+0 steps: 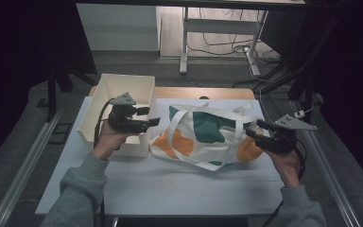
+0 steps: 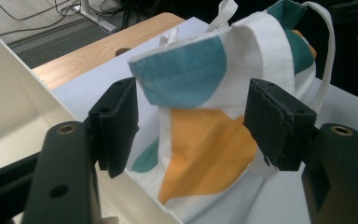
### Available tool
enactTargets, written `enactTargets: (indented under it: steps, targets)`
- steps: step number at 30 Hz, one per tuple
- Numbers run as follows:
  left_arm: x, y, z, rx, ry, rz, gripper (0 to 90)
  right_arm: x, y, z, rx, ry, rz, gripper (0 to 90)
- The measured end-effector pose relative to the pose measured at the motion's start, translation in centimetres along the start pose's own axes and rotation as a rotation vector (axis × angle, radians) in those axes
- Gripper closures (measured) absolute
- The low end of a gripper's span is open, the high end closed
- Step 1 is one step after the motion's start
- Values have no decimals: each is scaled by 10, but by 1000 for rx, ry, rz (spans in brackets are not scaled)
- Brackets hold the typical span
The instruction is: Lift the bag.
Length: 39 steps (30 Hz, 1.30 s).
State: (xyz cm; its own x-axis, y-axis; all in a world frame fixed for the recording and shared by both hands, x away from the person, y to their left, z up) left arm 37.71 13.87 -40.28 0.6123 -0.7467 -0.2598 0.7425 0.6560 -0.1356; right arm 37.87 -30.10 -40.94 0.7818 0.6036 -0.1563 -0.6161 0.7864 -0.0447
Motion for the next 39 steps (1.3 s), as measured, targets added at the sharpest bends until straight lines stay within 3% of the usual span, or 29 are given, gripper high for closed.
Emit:
enactTargets:
  steps: [9, 13, 18, 23, 31, 39]
  targets:
    - [-18, -7, -21, 3, 9, 39, 310, -4, 10, -25, -40, 66, 49, 413]
    - [-31, -9, -38, -17, 7, 60, 302, -9, 16, -40, -43, 92, 69, 412]
    - [-47, -13, -58, -13, 17, 94, 289, -17, 20, -56, -39, 108, 73, 408]
    - [-58, -12, -82, -44, 47, 96, 283, -24, 23, -68, -32, 122, 75, 408]
    - [-67, -14, -104, -67, 65, 105, 275, -31, 25, -83, -47, 122, 77, 409]
    - [-62, -16, -117, -76, 99, 99, 266, -27, 27, -92, -78, 148, 84, 408]
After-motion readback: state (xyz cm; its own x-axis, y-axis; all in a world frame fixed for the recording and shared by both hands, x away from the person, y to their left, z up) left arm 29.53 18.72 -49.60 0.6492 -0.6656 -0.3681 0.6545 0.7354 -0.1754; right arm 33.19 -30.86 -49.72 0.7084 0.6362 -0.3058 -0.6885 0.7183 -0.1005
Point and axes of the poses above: each handheld gripper's, and its own axes: x roughly forward along the jaws, z roughly out of its top, y roughly to its left, the point moved 3 cm from there along x, roughly forward along the jaws, and after that the axes turned 14 degrees about -y, right-handed, at the moved point
